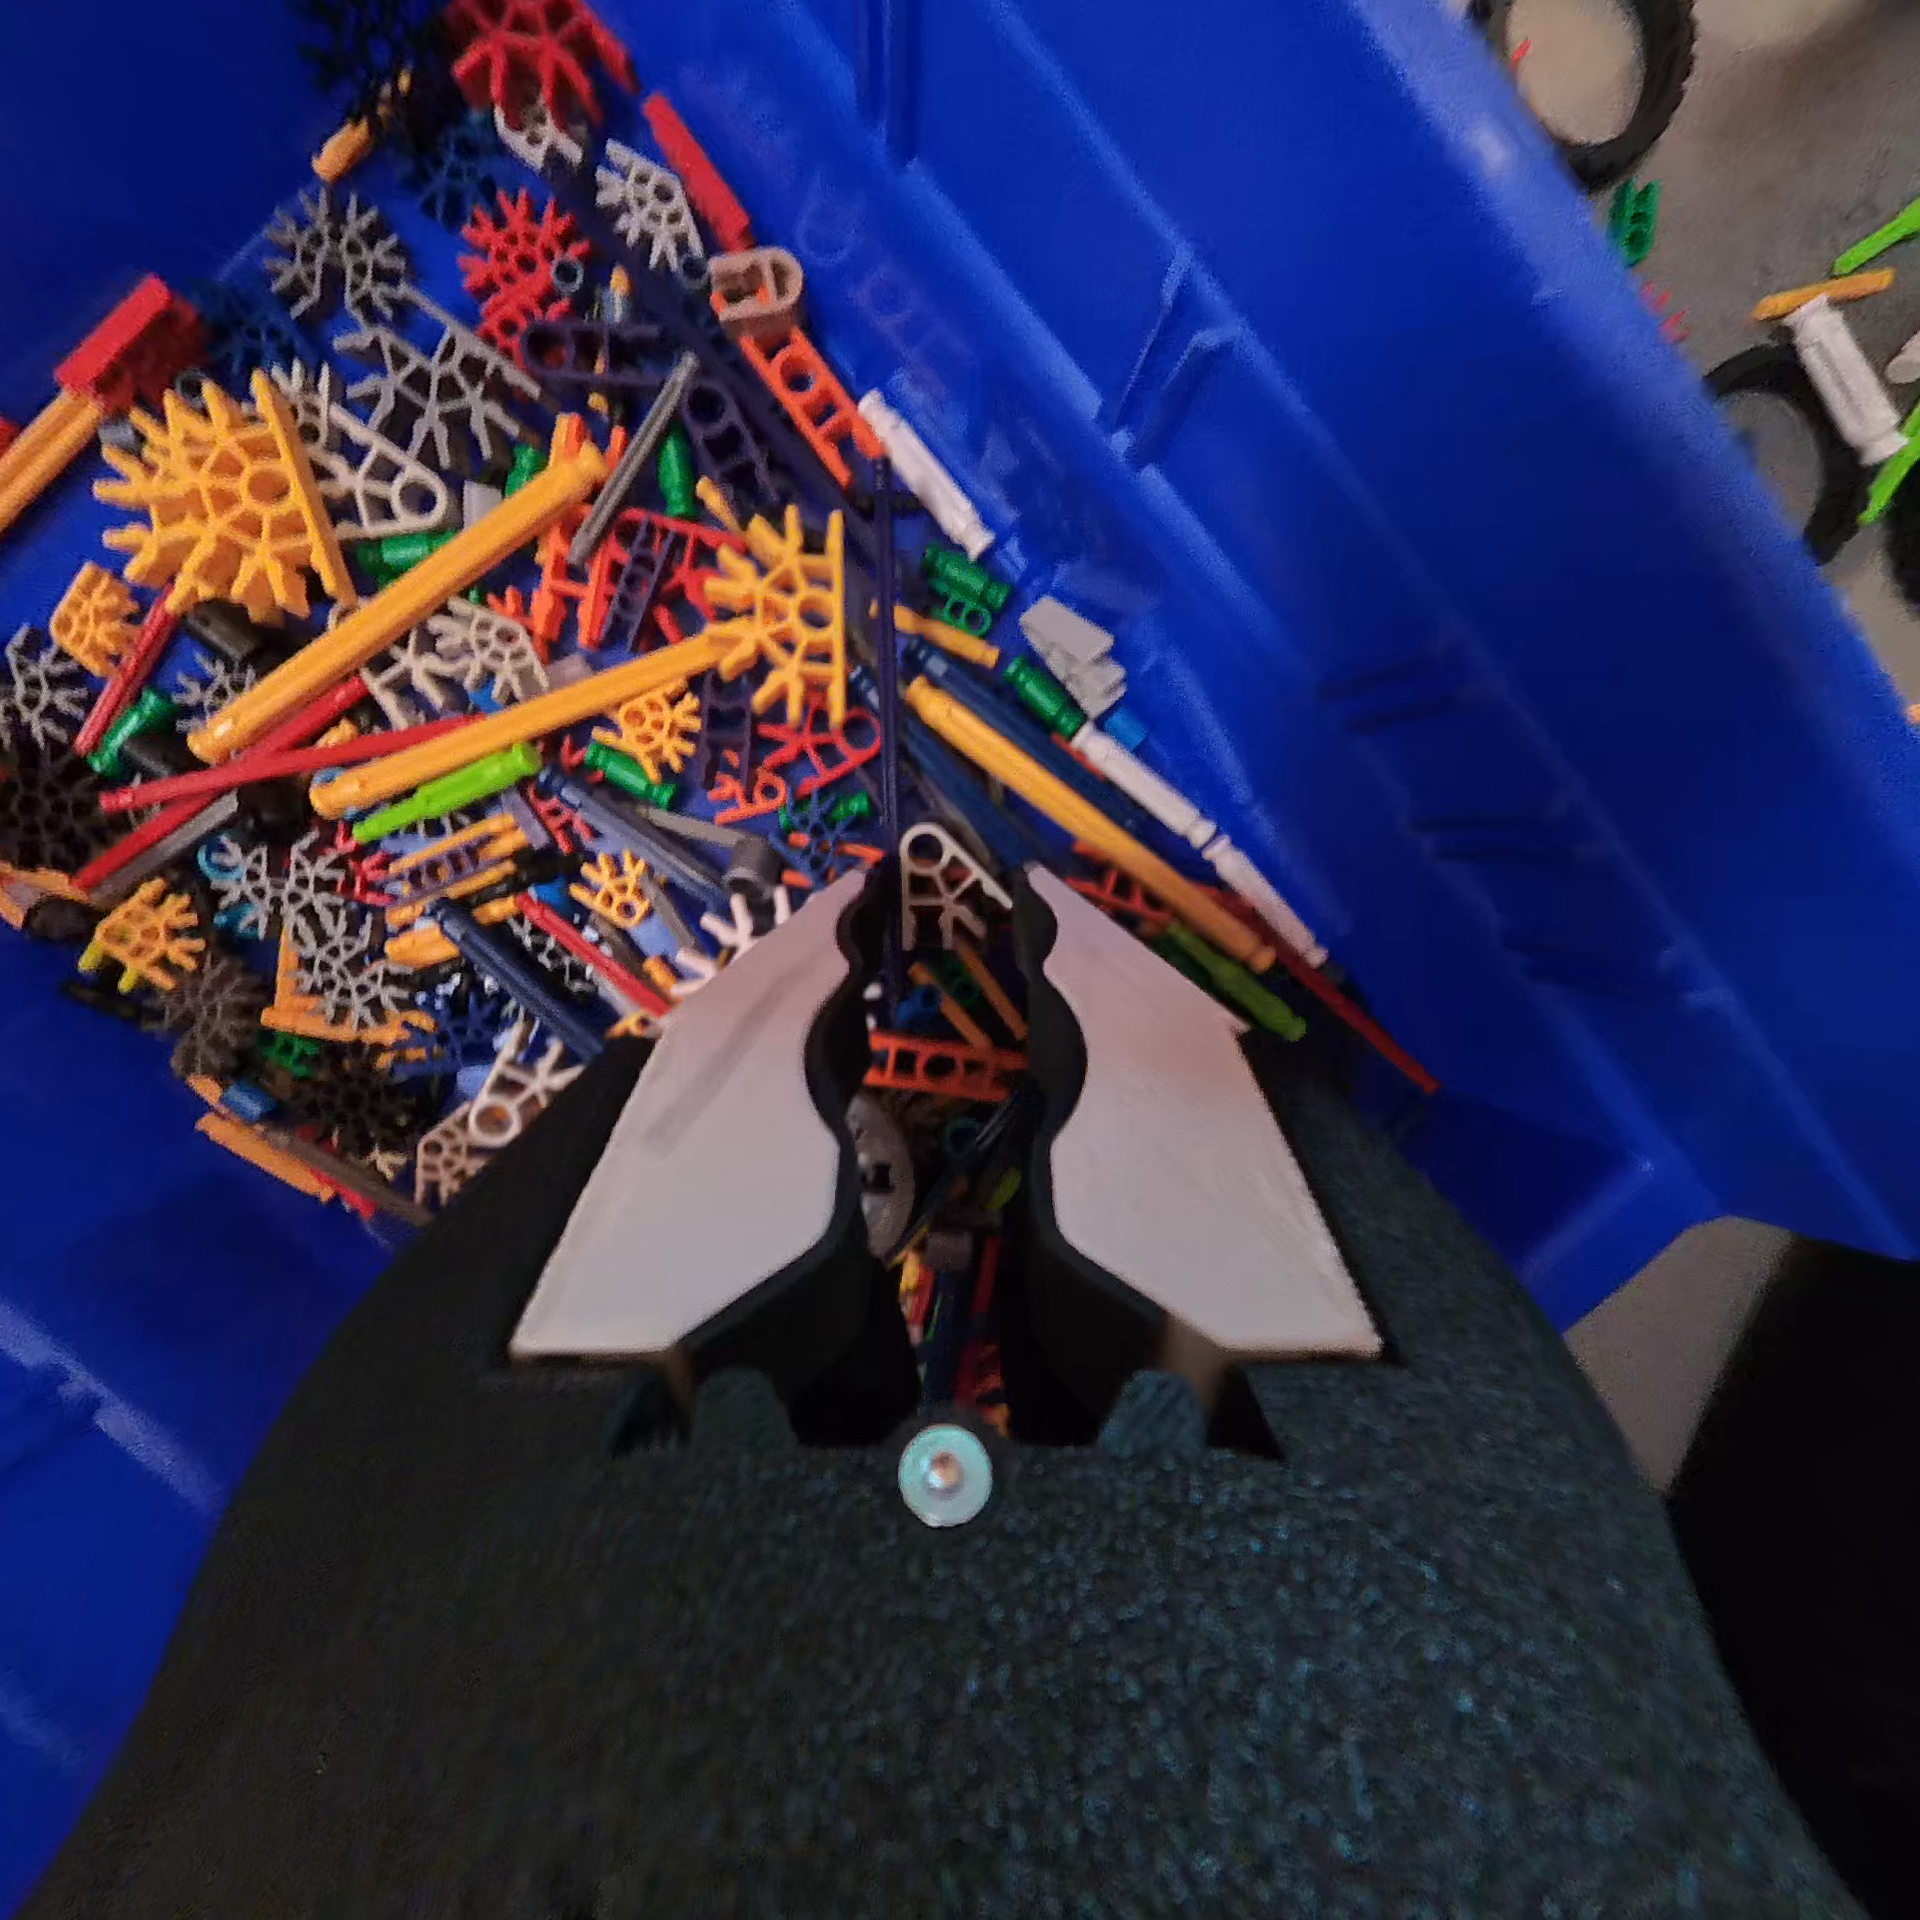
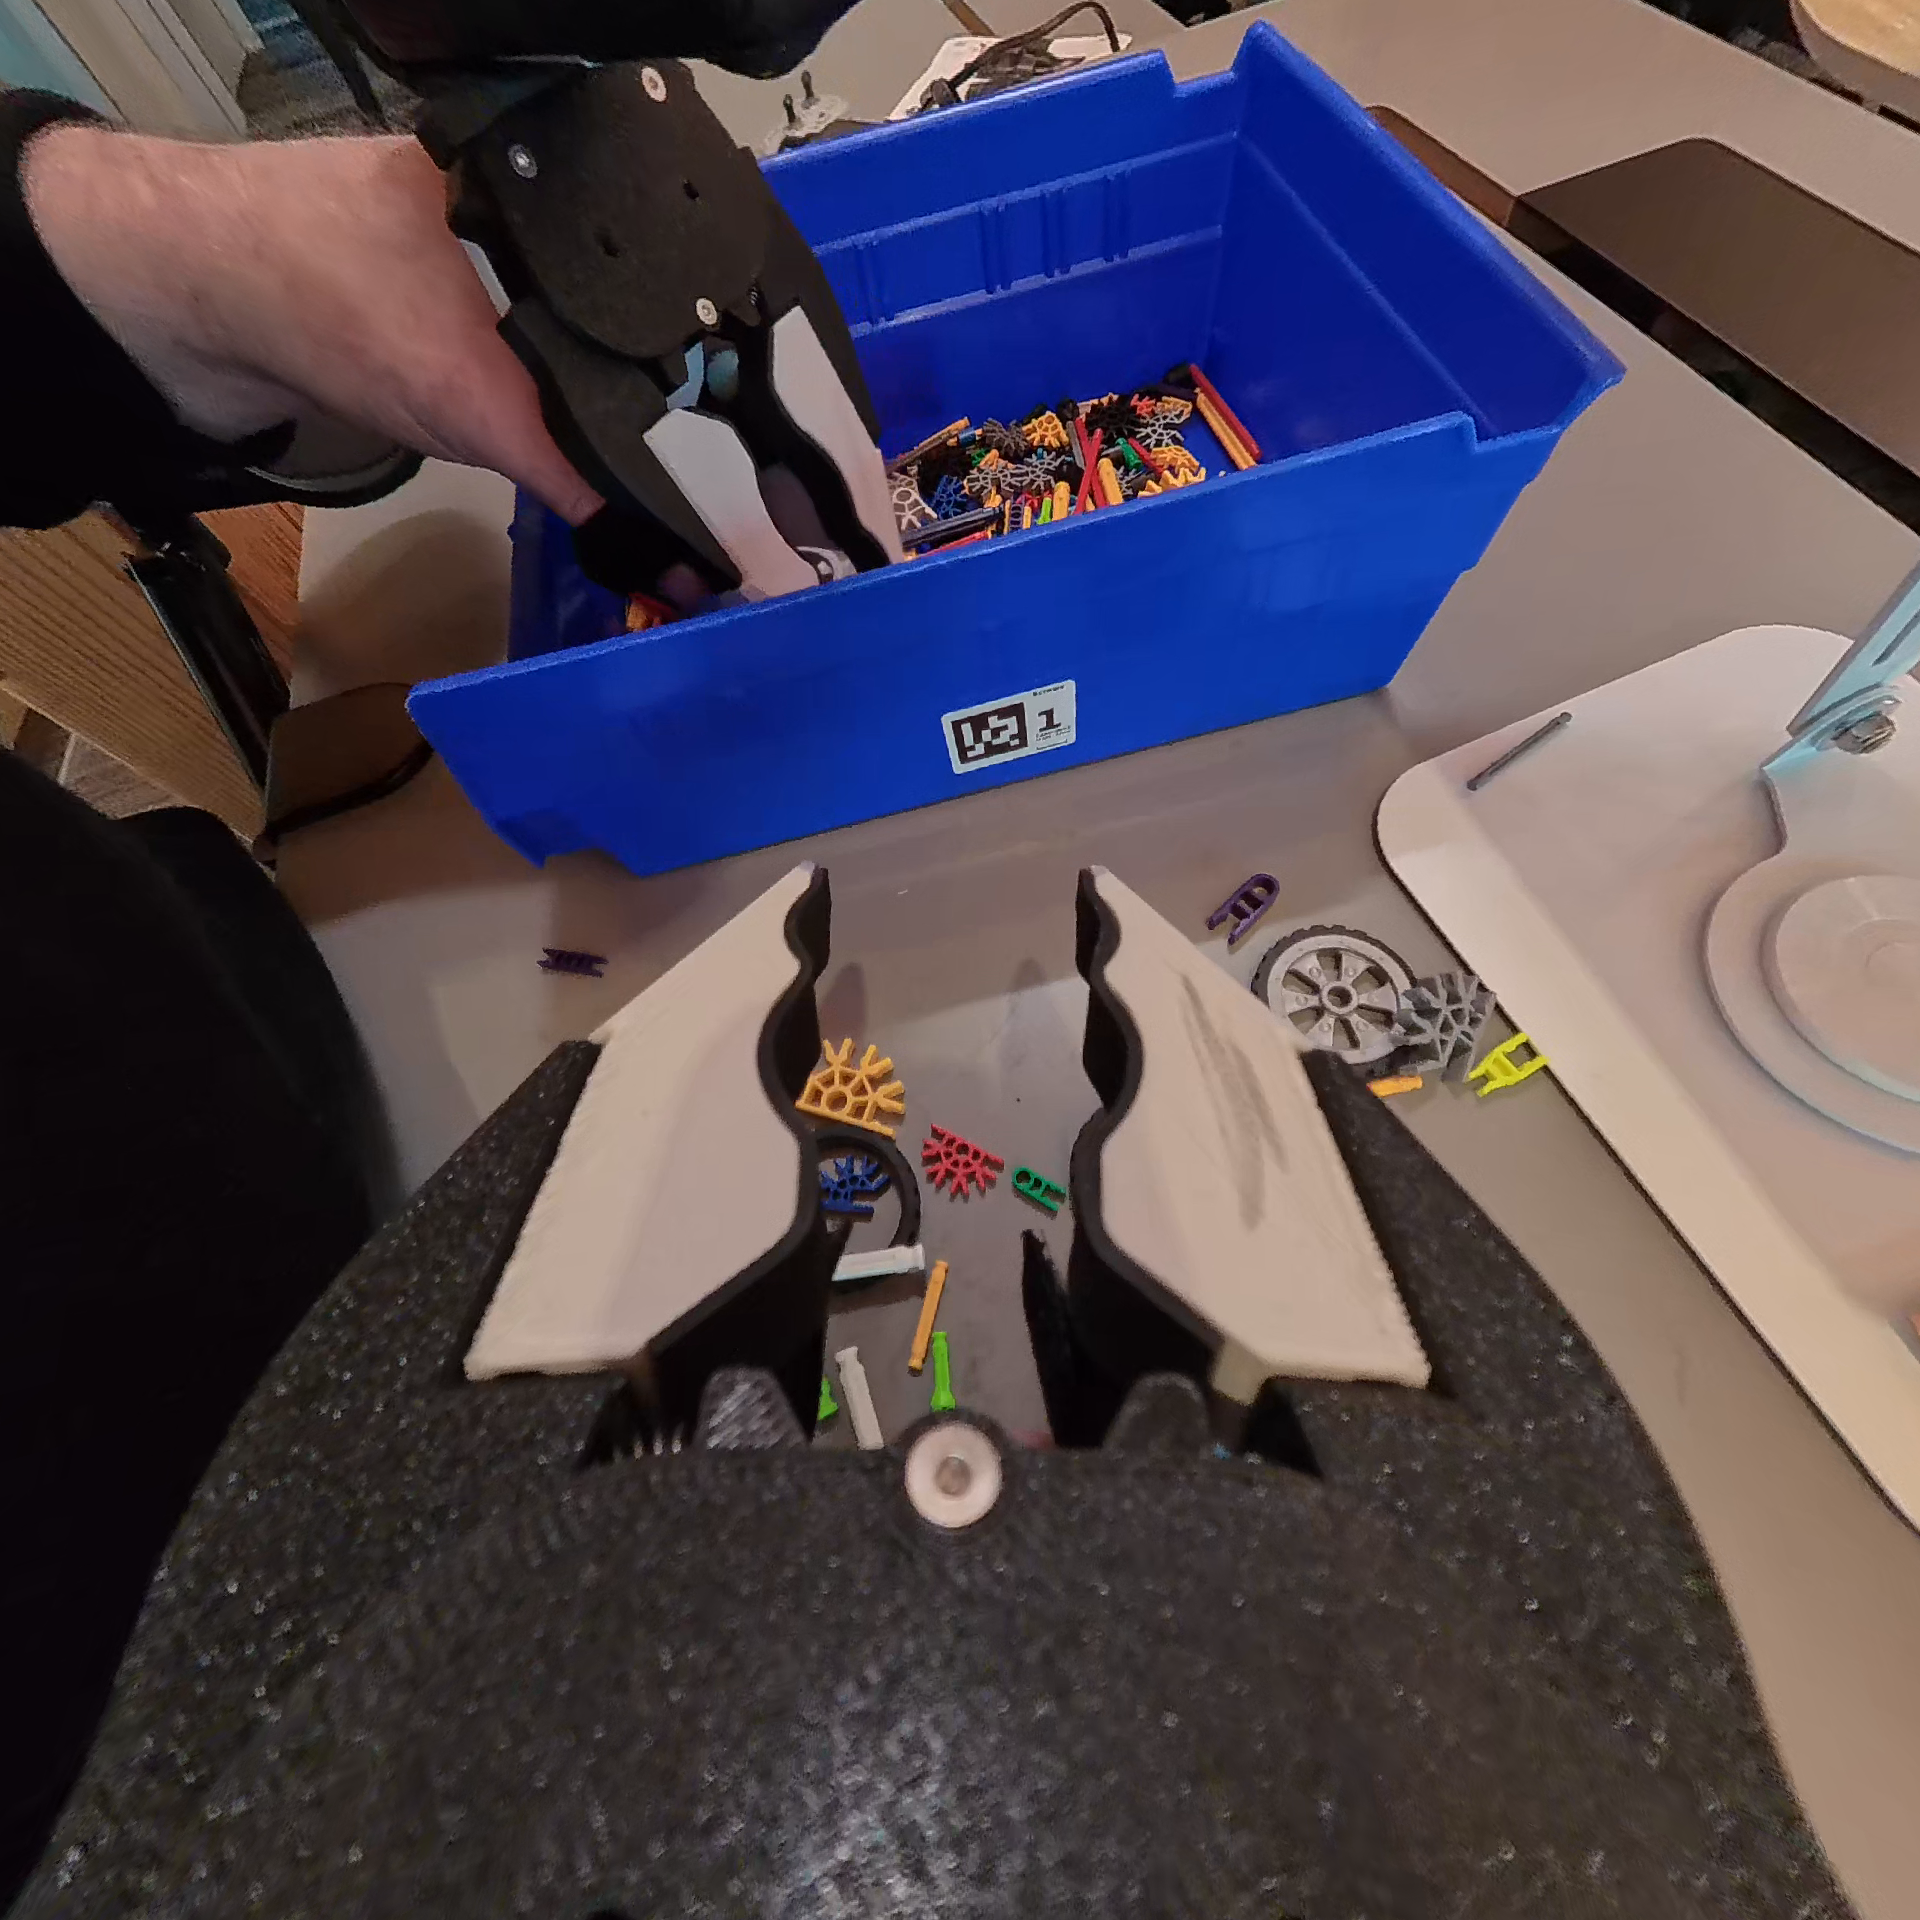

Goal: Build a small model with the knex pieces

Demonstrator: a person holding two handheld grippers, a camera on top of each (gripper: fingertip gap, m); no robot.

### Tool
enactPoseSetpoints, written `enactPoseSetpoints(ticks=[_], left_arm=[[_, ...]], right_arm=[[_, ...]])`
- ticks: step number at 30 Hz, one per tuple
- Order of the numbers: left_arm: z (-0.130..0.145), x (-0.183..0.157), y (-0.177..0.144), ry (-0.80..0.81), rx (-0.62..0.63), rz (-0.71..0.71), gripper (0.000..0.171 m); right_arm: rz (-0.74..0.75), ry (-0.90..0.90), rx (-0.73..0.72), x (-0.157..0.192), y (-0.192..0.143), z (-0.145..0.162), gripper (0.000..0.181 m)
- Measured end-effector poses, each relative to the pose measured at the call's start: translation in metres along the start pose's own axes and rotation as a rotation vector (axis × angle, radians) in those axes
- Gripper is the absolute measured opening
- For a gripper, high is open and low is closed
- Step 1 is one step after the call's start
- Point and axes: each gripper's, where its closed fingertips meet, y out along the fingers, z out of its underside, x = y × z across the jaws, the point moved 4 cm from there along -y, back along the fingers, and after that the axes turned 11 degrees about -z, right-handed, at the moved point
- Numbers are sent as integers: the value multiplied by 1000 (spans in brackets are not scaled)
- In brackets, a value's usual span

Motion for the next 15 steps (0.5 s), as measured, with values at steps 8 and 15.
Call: enactPoseSetpoints(ticks=[8, 15], left_arm=[[1, 15, -10, -63, -36, -86, 25], [-26, -13, -4, 48, -153, 37, 25]], right_arm=[[-25, -10, 13, 1, 7, -3, 47], [-38, -20, 23, 3, 11, -6, 47]])
